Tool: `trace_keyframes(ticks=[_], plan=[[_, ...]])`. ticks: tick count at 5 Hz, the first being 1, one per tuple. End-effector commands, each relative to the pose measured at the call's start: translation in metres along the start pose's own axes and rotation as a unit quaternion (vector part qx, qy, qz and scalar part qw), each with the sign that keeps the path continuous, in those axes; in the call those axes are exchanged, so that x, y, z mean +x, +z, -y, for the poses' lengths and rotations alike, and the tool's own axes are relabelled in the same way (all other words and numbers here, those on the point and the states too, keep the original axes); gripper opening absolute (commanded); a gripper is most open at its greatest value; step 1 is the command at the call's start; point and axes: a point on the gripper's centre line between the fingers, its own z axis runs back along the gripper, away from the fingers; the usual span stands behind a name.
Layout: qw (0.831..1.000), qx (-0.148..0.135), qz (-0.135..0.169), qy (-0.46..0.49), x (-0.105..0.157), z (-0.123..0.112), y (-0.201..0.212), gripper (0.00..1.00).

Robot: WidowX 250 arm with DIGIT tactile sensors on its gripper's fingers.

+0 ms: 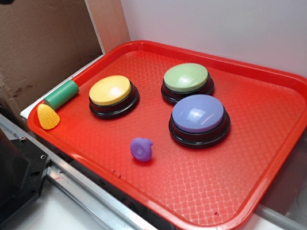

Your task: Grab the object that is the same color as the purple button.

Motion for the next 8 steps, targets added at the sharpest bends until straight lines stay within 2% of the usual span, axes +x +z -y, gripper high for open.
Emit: trace_keyframes(ticks=[1,2,3,4,5,6,7,8], plan=[[1.0,0.0,0.0,0.0,0.0,0.0,0.0,1.0],[0.999,-0.002,0.003,-0.032,0.006,0.008,-0.012,1.0],[0.999,-0.004,0.02,-0.032,0.016,0.019,-0.033,1.0],[0.999,-0.032,0.034,0.02,0.029,0.034,-0.066,1.0],[0.998,-0.021,0.027,0.045,0.036,0.045,-0.098,1.0],[0.998,-0.046,0.017,0.04,0.046,0.056,-0.129,1.0],[0.999,-0.028,0.013,0.037,0.05,0.068,-0.157,1.0],[0.999,-0.027,-0.005,0.031,0.051,0.079,-0.185,1.0]])
